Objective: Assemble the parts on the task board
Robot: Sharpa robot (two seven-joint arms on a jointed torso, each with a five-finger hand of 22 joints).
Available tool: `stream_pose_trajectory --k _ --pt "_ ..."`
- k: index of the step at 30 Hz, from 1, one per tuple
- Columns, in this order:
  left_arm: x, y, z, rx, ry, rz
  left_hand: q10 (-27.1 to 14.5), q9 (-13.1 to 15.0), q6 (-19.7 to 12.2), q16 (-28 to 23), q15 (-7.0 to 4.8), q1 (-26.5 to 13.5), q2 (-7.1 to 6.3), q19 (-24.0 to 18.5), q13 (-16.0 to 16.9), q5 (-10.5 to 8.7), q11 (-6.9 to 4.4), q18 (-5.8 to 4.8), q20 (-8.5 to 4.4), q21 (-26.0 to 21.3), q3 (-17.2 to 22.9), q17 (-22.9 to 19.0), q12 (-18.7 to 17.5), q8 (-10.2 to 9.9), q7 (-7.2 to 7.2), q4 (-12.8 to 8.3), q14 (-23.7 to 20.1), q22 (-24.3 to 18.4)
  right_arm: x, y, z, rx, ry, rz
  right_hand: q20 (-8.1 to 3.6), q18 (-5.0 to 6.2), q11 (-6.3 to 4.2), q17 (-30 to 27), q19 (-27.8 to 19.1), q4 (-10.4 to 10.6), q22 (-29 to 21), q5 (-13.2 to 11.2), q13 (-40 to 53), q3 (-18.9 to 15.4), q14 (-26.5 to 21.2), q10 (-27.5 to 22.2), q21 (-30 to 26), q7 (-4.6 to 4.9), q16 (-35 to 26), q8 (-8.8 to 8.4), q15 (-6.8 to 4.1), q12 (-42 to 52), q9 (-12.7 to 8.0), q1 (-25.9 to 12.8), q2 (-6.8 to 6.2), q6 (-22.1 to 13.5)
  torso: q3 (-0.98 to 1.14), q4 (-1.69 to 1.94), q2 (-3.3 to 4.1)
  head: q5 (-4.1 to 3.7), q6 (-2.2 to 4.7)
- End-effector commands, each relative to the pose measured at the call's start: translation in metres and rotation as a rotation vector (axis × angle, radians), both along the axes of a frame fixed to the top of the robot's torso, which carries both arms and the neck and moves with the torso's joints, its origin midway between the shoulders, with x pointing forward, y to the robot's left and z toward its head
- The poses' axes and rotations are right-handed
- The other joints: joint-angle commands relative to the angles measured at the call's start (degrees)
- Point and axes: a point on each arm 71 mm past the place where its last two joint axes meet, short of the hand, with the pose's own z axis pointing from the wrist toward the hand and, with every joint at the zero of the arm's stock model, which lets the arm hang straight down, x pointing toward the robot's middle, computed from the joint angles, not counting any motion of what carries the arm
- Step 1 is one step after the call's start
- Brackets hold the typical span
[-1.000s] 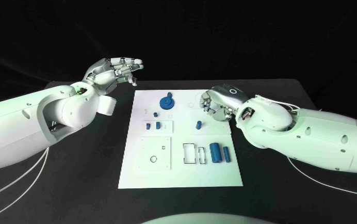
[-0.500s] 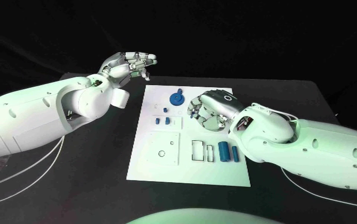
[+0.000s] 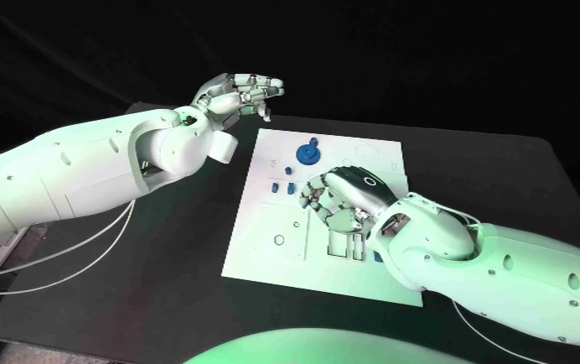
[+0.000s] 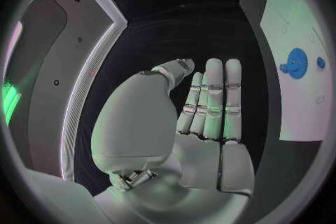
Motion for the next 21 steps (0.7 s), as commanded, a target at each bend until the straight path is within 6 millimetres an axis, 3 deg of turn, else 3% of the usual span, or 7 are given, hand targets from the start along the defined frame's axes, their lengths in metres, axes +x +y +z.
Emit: stream_pose_trajectory --k 1,9,21 --pt "0.0 -0.003 0.001 -0.008 -0.003 -0.007 -0.38 -0.04 -0.28 0.16 0.02 -0.51 -0.05 0.06 -0.07 0.0 0.03 0.76 0.31 0.14 0.08 -0.06 -0.27 0.21 0.1 -0.28 -0.3 0.08 -0.003 0.004 -0.006 0.03 -0.011 0.011 -0.01 -0.69 -2.96 -0.05 0.46 0.32 6.14 0.0 0.1 0.11 2.73 3.23 0.17 0.2 0.03 0.31 -0.3 -0.32 0.07 -0.51 0.12 0.1 0.05 -0.16 -0.04 1.27 -0.37" --pt "0.0 -0.004 0.001 -0.009 -0.002 -0.012 -0.46 -0.04 -0.33 0.17 0.03 -0.52 -0.06 0.04 -0.07 -0.01 0.05 0.76 0.32 0.13 0.08 -0.07 -0.25 0.22 0.11 -0.31 -0.33 0.08 -0.004 0.008 -0.023 0.012 0.027 0.009 -0.01 -0.75 -2.94 -0.04 0.59 0.22 6.3 0.07 0.11 0.17 2.73 3.24 0.44 0.24 0.04 0.28 -0.29 -0.39 0.08 -0.56 0.1 0.09 -0.03 -0.04 0.0 1.76 -0.98" --pt "0.001 -0.005 0.0 -0.009 0.001 -0.015 -0.46 -0.04 -0.33 0.17 0.03 -0.52 -0.06 0.04 -0.07 -0.01 0.05 0.76 0.32 0.13 0.08 -0.07 -0.25 0.22 0.11 -0.31 -0.33 0.08 -0.004 0.013 -0.034 -0.028 0.061 0.012 0.01 -0.76 -2.91 -0.07 0.62 0.2 6.36 0.06 0.13 0.16 2.72 3.26 0.51 0.28 0.02 0.26 -0.26 -0.45 0.09 -0.7 0.08 0.08 -0.05 -0.04 0.0 1.65 -1.31"
